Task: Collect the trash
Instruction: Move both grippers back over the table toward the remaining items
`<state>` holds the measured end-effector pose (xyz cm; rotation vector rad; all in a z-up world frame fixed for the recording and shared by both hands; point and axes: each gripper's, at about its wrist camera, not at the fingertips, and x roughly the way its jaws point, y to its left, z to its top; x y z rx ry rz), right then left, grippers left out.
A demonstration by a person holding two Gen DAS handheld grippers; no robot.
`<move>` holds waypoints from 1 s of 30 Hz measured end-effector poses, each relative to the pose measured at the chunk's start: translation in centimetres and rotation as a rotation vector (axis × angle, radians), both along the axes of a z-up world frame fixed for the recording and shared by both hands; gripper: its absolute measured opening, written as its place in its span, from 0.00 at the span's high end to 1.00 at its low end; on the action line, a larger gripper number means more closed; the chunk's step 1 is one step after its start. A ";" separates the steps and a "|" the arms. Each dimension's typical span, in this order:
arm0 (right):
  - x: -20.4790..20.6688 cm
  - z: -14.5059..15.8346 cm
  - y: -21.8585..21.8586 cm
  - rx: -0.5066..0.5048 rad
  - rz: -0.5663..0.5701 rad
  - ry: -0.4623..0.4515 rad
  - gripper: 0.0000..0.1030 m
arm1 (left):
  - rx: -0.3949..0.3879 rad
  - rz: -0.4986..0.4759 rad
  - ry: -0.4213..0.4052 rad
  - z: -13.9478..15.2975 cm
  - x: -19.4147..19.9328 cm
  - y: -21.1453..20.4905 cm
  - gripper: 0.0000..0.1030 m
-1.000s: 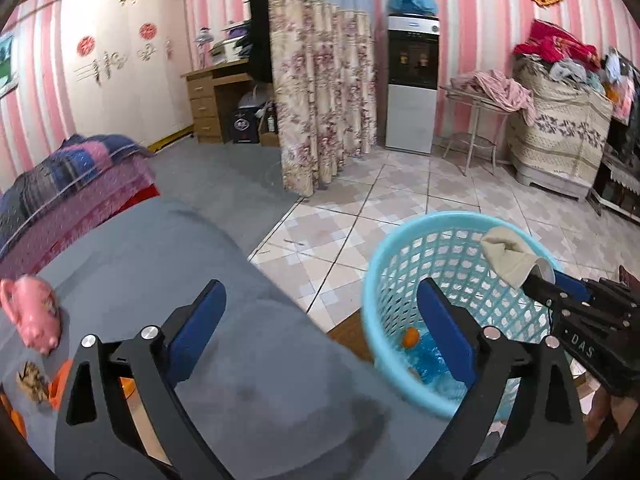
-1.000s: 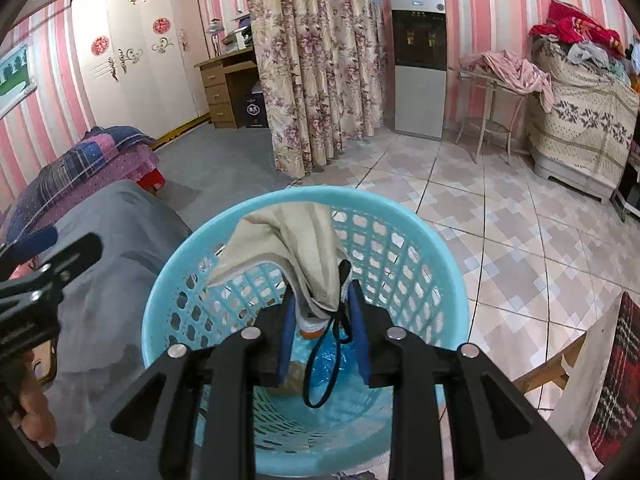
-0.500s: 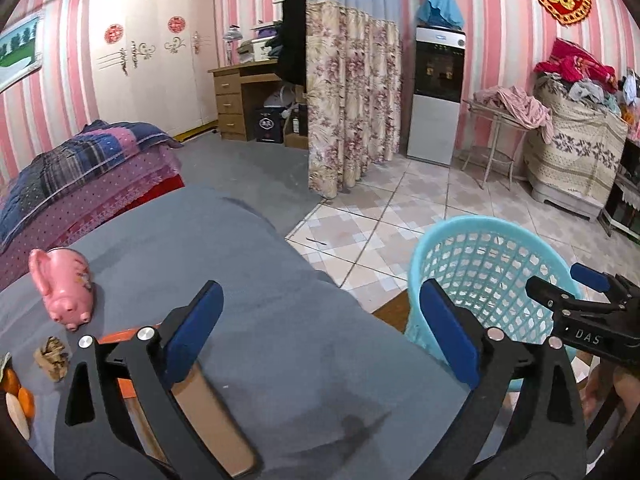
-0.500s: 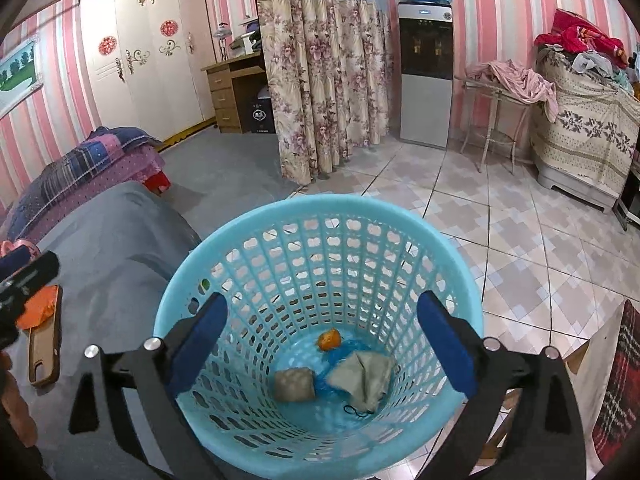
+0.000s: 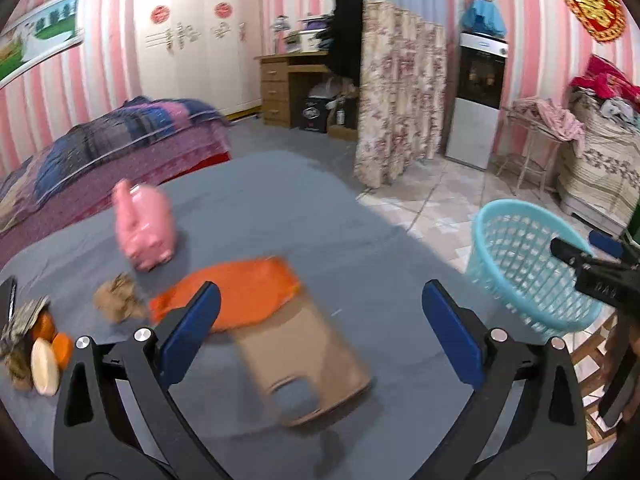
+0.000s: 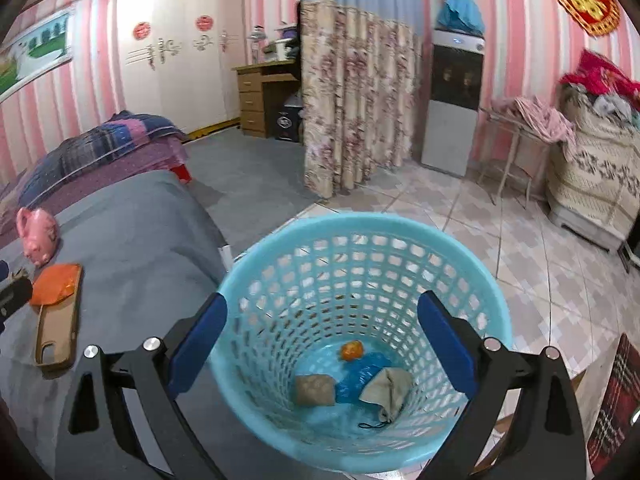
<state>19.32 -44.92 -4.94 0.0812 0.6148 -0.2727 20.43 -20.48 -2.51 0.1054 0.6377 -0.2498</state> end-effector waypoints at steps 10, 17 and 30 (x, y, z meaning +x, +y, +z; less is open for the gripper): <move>-0.5 0.2 5.5 -0.006 0.108 -0.027 0.09 | 0.009 0.161 0.002 -0.7 -3.0 9.1 0.05; -0.7 -0.7 10.2 0.004 0.211 -0.017 0.09 | 0.013 0.275 0.020 -1.2 -5.9 16.3 0.05; -0.2 -2.7 18.4 0.022 0.385 0.040 0.09 | -0.002 0.486 0.085 -2.7 -8.7 28.3 0.05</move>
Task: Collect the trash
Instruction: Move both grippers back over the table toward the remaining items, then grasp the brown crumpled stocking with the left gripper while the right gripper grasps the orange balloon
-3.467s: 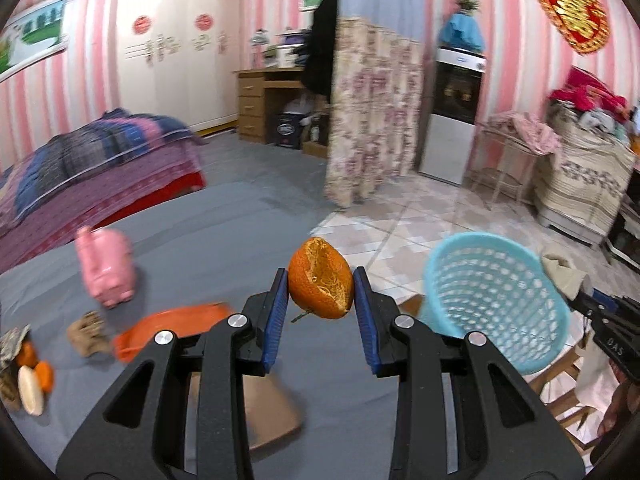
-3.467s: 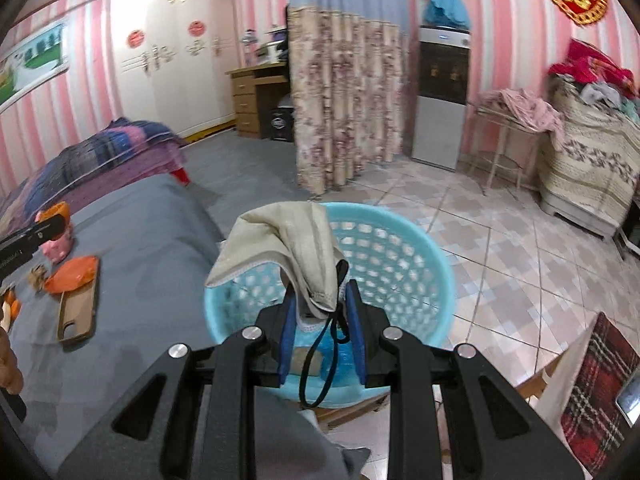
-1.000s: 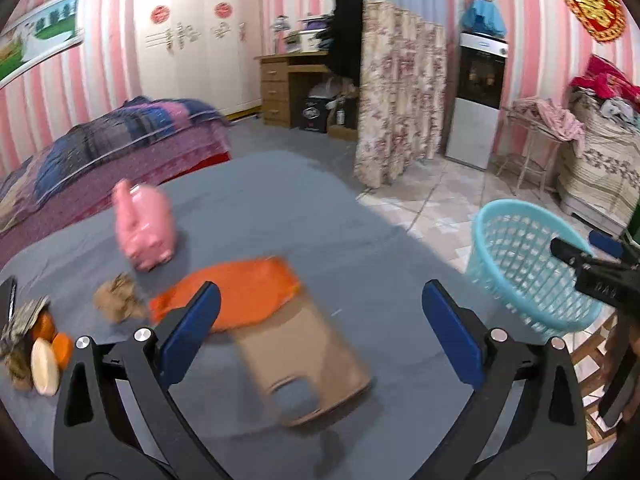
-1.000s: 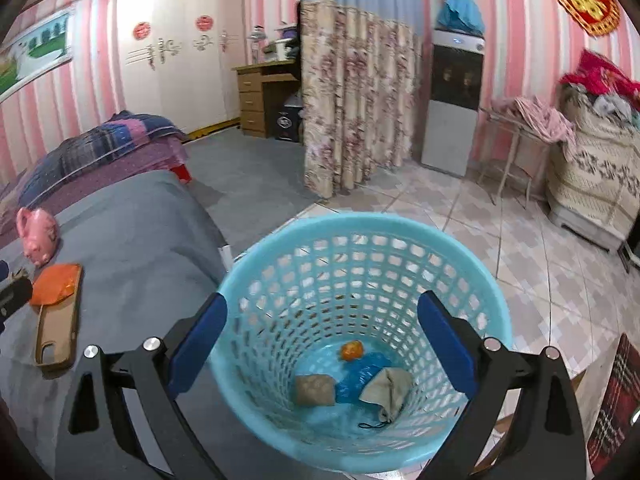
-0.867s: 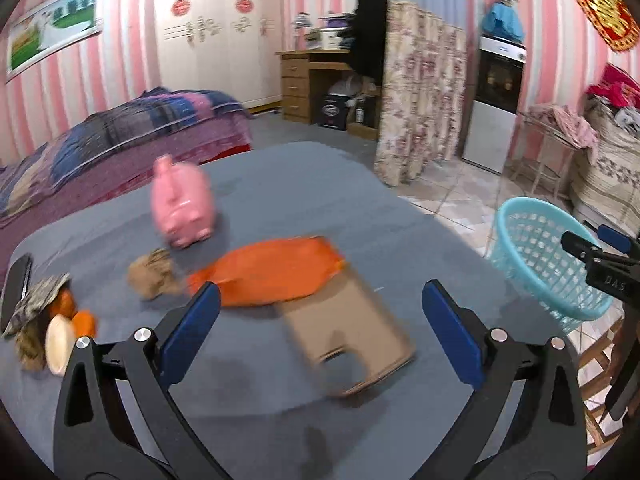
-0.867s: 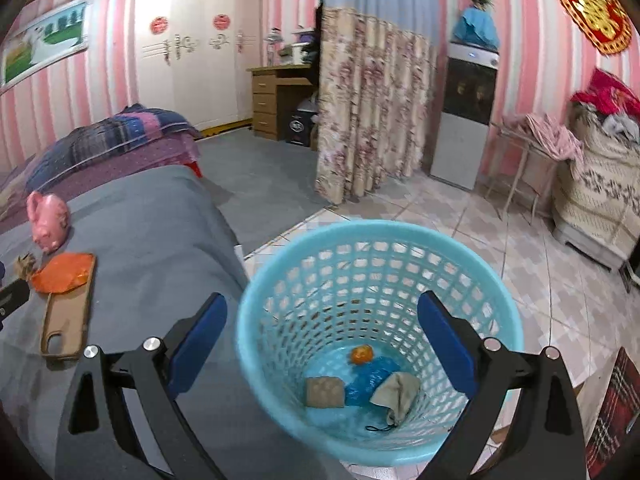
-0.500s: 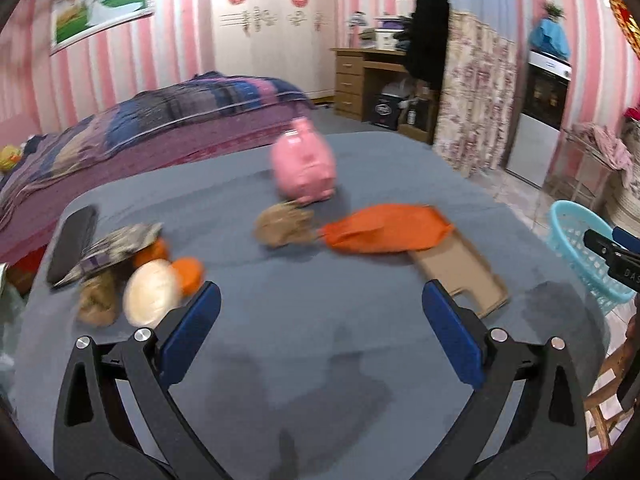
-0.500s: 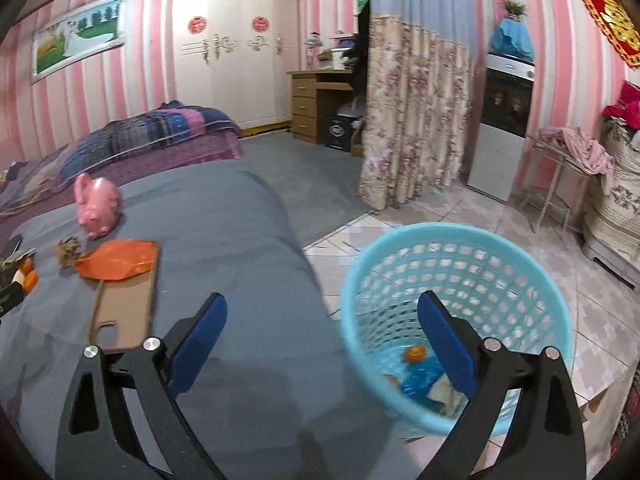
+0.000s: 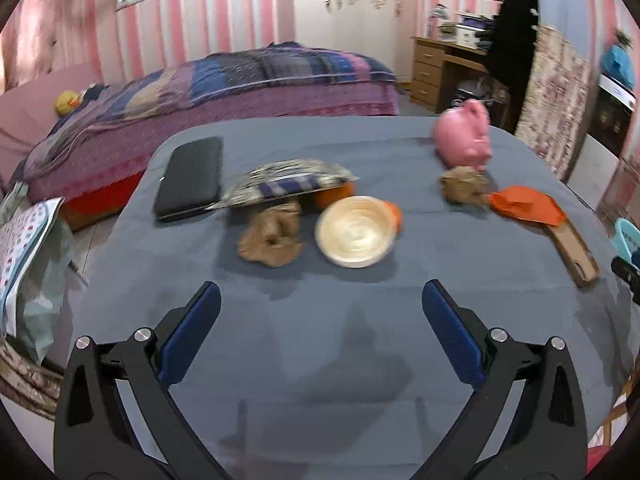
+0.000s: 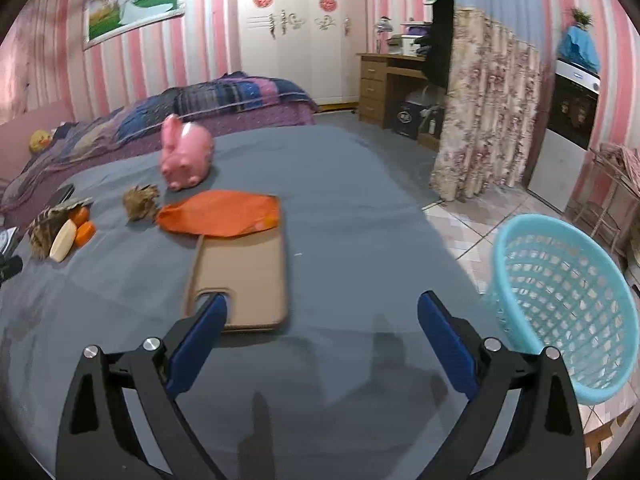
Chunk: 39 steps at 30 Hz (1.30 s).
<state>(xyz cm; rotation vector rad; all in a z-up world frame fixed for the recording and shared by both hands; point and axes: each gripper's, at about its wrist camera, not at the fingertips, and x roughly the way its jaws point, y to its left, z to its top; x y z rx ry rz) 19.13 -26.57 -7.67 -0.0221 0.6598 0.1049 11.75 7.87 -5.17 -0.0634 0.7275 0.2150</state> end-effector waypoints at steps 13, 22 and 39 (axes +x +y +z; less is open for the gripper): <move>0.3 -0.8 3.5 -0.011 0.049 0.041 0.09 | -0.066 0.075 0.050 -1.6 4.0 6.1 0.20; 2.0 -0.5 5.5 -0.078 0.081 0.045 0.09 | -0.090 0.001 0.050 -2.7 5.6 5.6 0.57; 10.9 -1.4 12.8 -0.172 0.170 0.187 0.39 | -0.026 -0.027 0.038 -1.0 2.8 5.4 0.62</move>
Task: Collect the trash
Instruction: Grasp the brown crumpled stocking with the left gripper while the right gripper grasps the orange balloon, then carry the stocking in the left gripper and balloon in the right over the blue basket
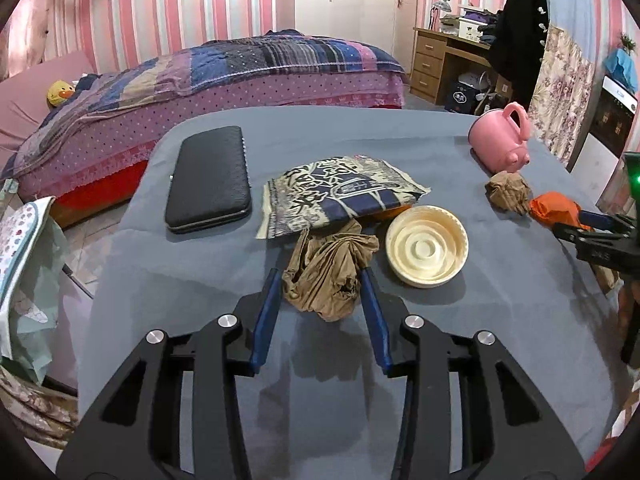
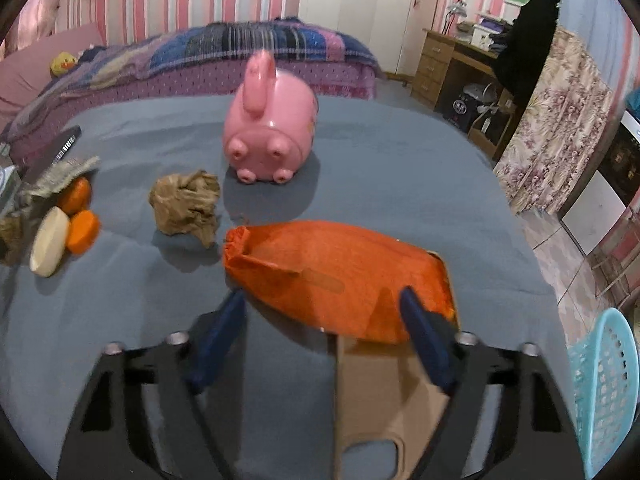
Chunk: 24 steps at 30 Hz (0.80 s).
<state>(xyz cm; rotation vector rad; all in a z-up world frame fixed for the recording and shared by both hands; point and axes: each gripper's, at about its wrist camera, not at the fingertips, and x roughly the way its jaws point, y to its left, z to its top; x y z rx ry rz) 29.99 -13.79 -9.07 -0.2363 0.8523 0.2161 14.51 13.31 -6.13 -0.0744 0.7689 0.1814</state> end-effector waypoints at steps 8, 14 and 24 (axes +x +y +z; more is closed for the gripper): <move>-0.8 1.6 -1.7 0.106 0.025 -0.039 0.90 | -0.003 0.004 -0.031 1.6 -0.7 -0.5 0.62; -3.4 3.6 -4.4 0.155 -0.002 -0.100 0.95 | 0.022 -0.045 -0.070 3.3 -0.5 -3.1 0.62; -8.2 5.5 -11.4 0.205 -0.084 -0.143 0.95 | 0.003 -0.147 -0.090 4.0 1.1 -8.7 0.62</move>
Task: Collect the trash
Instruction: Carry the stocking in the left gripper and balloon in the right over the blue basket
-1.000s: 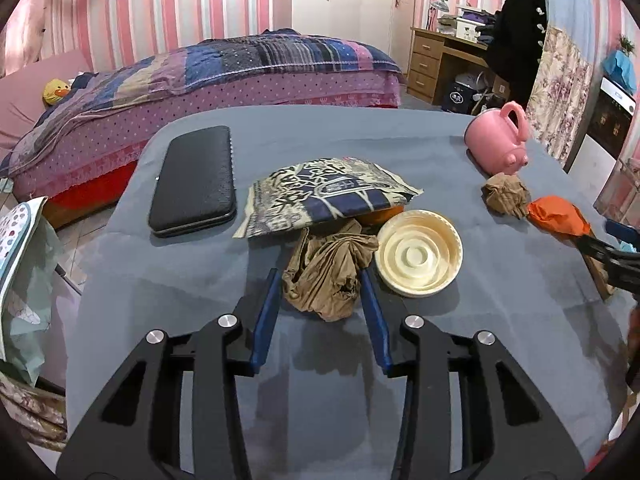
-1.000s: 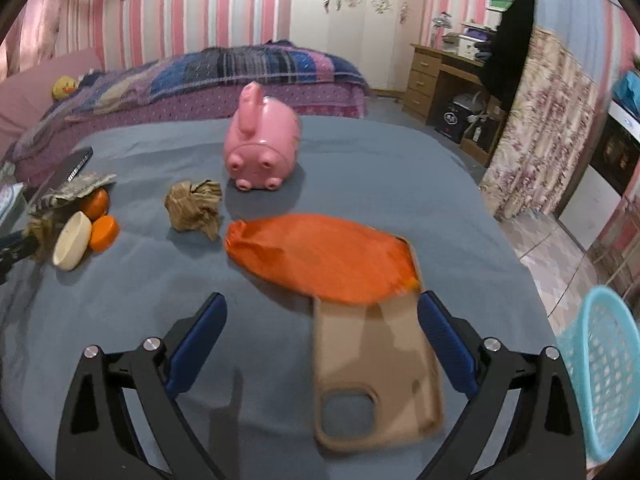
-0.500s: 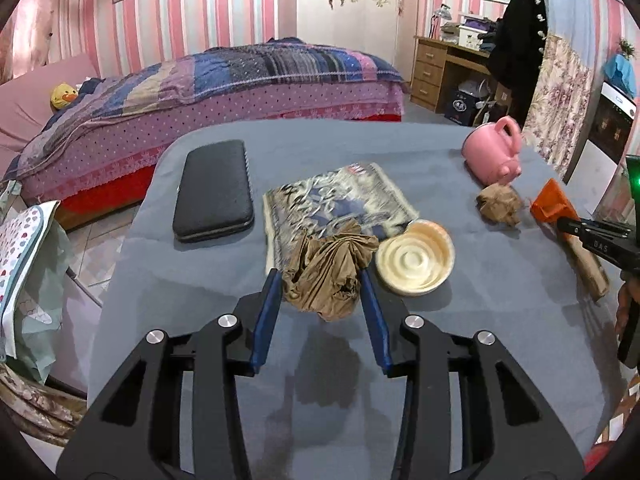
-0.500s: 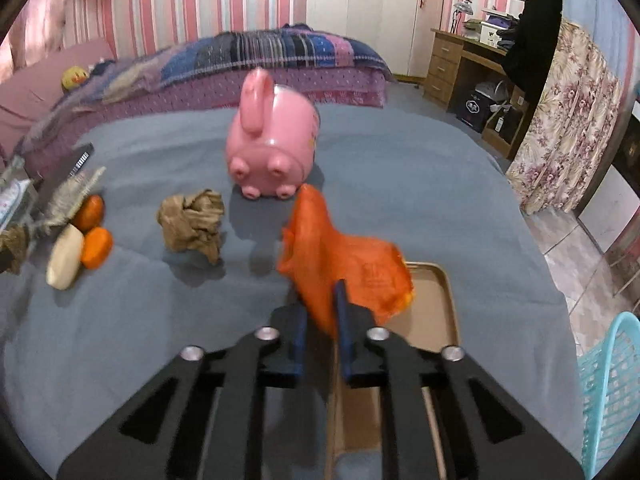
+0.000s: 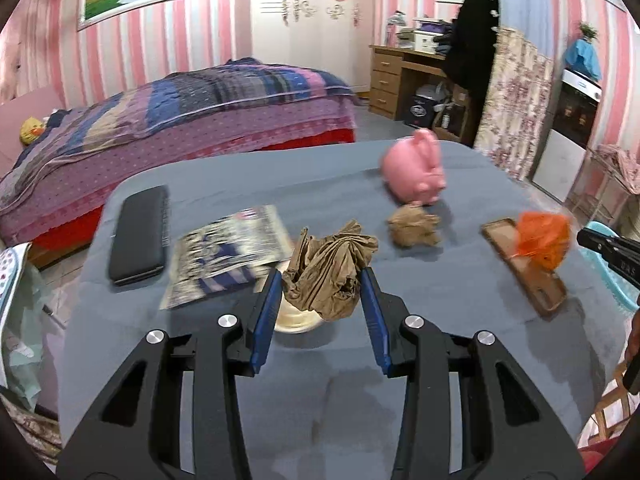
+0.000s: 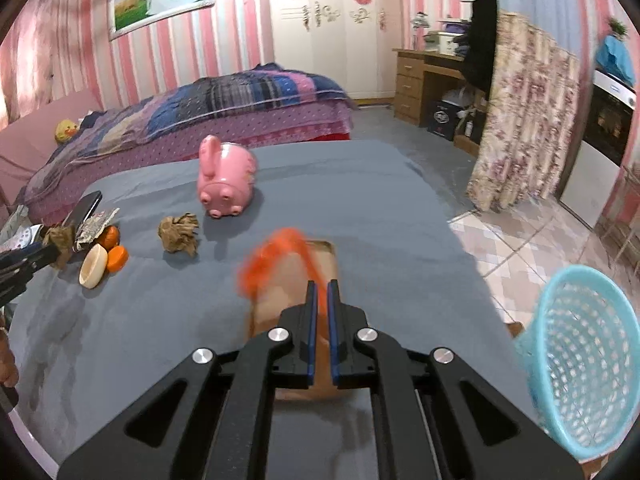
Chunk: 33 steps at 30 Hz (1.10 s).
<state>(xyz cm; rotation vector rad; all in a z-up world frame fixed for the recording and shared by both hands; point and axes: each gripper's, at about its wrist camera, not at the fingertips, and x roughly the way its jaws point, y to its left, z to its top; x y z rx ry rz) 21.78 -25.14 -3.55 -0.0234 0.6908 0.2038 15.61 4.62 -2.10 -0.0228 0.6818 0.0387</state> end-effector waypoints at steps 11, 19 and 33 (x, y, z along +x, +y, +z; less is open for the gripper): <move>-0.5 -1.6 -2.3 0.058 0.022 0.042 0.92 | 0.001 -0.064 -0.010 0.3 0.7 -4.6 0.62; 1.4 -3.2 3.2 0.087 0.079 0.062 0.27 | 0.020 -0.018 0.011 -0.1 0.5 -2.2 0.62; 1.7 -3.4 5.2 0.050 0.078 0.053 0.95 | 0.001 0.008 0.015 -0.6 0.9 -0.1 0.62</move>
